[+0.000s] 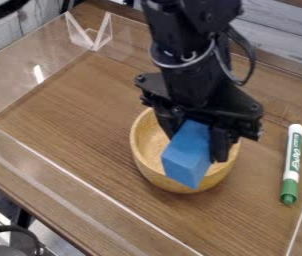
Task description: Put the blue block in the brown bowl
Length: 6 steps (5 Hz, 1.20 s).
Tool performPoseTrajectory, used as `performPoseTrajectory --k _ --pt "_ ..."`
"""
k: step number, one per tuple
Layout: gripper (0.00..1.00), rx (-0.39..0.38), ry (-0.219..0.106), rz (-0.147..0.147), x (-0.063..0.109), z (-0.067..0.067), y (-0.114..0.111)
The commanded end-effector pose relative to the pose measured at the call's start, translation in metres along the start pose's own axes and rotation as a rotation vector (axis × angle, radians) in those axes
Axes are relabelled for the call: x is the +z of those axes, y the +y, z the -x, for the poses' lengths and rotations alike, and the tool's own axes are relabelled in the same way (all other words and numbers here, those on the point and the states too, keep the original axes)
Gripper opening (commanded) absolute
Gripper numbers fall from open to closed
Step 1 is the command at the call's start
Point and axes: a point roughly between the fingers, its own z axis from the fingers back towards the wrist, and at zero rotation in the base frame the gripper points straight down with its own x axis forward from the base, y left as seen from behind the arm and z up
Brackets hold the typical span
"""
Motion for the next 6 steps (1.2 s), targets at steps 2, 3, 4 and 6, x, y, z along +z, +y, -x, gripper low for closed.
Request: performPoseTrajectory --k 2,3,4,6 --pt "0.00 0.004 -0.020 0.014 0.005 -0.006 0.006" --pt "0.00 0.009 -0.002 0.010 0.003 -0.007 0.009" --pt "0.00 0.009 0.014 0.008 0.003 -0.007 0.010" --pt "0.00 0.009 0.036 0.011 0.003 -0.008 0.012"
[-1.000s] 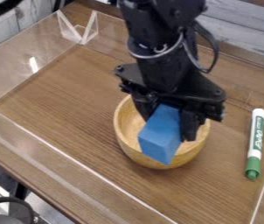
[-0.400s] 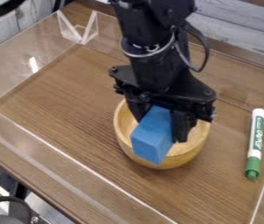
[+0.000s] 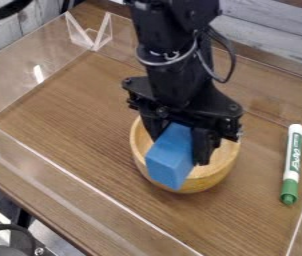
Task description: Put the blue block in the brown bowl
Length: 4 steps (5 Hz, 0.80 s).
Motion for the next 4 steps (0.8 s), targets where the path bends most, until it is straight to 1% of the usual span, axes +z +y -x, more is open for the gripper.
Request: performPoseTrajectory --k 1,4 --pt "0.00 -0.005 -0.041 0.012 0.0118 -0.0122 -0.0022" --pt "0.00 -0.005 -0.026 0.010 0.0087 -0.0171 0.0009"
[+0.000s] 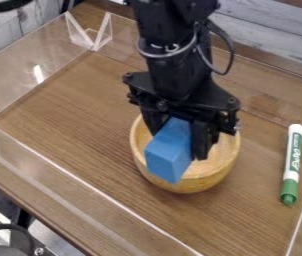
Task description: Put the blue block in the brown bowl
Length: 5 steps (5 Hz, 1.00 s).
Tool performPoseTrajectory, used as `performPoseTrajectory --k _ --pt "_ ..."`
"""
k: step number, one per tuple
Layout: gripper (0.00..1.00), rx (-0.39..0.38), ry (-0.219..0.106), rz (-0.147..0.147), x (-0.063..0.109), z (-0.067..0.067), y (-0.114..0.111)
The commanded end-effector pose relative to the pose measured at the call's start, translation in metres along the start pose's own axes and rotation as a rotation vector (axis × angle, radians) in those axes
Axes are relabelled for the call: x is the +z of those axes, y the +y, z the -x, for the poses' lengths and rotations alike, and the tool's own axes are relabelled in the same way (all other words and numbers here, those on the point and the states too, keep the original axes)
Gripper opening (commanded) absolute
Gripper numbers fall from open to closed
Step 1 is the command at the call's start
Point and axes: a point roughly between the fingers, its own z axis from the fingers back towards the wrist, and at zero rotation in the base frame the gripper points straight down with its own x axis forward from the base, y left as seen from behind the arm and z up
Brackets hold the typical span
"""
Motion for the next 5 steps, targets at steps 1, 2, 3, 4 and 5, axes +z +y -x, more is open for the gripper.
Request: performPoseTrajectory --k 1,2,3,4,5 --pt "0.00 0.000 -0.051 0.010 0.0114 -0.0129 -0.0021" --pt "0.00 0.002 -0.044 0.013 0.0106 -0.0136 -0.0012" --pt "0.00 0.004 -0.039 0.016 0.0096 -0.0143 -0.0002" --pt "0.00 0.004 -0.033 0.016 0.0079 -0.0156 0.0003" --pt "0.00 0.003 -0.028 0.011 0.0047 -0.0169 0.0008"
